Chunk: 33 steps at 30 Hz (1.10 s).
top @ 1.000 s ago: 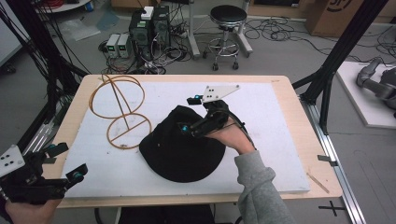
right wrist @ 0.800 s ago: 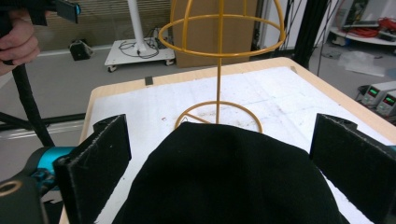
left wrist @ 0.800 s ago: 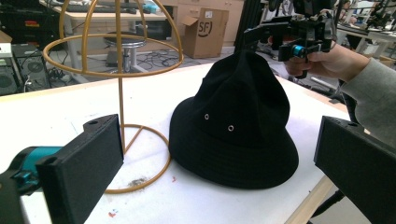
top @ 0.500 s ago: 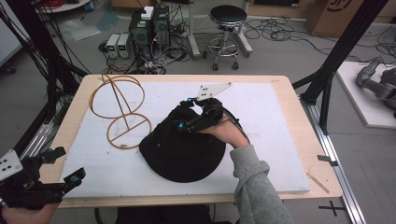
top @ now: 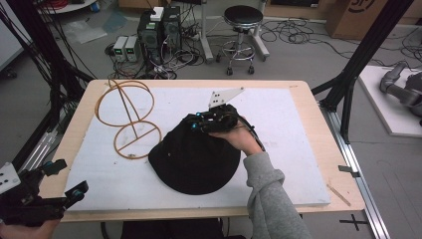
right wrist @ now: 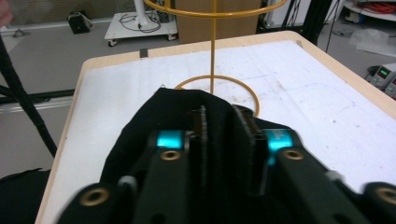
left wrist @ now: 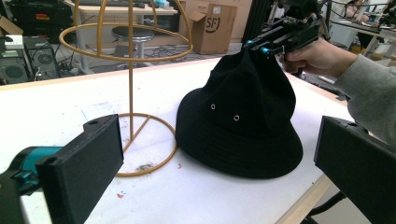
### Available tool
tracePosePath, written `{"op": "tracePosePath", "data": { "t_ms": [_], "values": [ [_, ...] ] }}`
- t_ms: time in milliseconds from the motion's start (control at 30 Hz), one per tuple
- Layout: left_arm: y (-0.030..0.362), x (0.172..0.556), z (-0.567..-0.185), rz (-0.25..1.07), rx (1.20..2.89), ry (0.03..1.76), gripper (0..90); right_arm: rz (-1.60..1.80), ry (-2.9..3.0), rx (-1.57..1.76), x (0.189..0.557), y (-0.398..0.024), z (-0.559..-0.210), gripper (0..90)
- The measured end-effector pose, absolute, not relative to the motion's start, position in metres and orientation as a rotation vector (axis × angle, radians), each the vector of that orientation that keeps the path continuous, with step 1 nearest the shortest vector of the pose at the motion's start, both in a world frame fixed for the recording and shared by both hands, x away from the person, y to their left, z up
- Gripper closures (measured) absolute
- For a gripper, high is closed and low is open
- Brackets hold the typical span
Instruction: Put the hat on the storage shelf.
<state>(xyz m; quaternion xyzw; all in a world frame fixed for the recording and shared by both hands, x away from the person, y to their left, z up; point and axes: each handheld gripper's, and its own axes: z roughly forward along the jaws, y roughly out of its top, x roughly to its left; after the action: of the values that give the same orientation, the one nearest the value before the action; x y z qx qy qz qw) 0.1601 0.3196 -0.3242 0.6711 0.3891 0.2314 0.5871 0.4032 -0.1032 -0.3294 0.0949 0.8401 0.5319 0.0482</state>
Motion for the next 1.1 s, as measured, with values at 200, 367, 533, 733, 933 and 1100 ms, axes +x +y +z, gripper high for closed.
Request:
{"op": "tracePosePath", "data": {
  "t_ms": [200,367,533,733,933,1100],
  "values": [
    [0.319,0.160,-0.324,0.538,1.565,0.908,1.7,1.606,2.578,0.276,0.402,-0.103,-0.328,86.9],
    [0.320,0.160,-0.324,0.540,1.560,0.910,1.7,1.607,2.582,0.271,0.400,-0.104,-0.324,87.4],
    [0.320,0.160,-0.324,0.543,1.562,0.908,1.7,1.646,2.559,0.280,0.397,-0.110,-0.313,87.6],
    [0.321,0.161,-0.323,0.543,1.556,0.906,1.7,1.640,2.543,0.276,0.392,-0.118,-0.288,87.6],
    [0.320,0.163,-0.323,0.535,1.558,0.903,1.7,1.633,2.535,0.266,0.389,-0.123,-0.269,87.6],
    [0.319,0.165,-0.323,0.527,1.555,0.904,1.7,1.619,2.535,0.236,0.385,-0.125,-0.251,87.6]
  ]
}}
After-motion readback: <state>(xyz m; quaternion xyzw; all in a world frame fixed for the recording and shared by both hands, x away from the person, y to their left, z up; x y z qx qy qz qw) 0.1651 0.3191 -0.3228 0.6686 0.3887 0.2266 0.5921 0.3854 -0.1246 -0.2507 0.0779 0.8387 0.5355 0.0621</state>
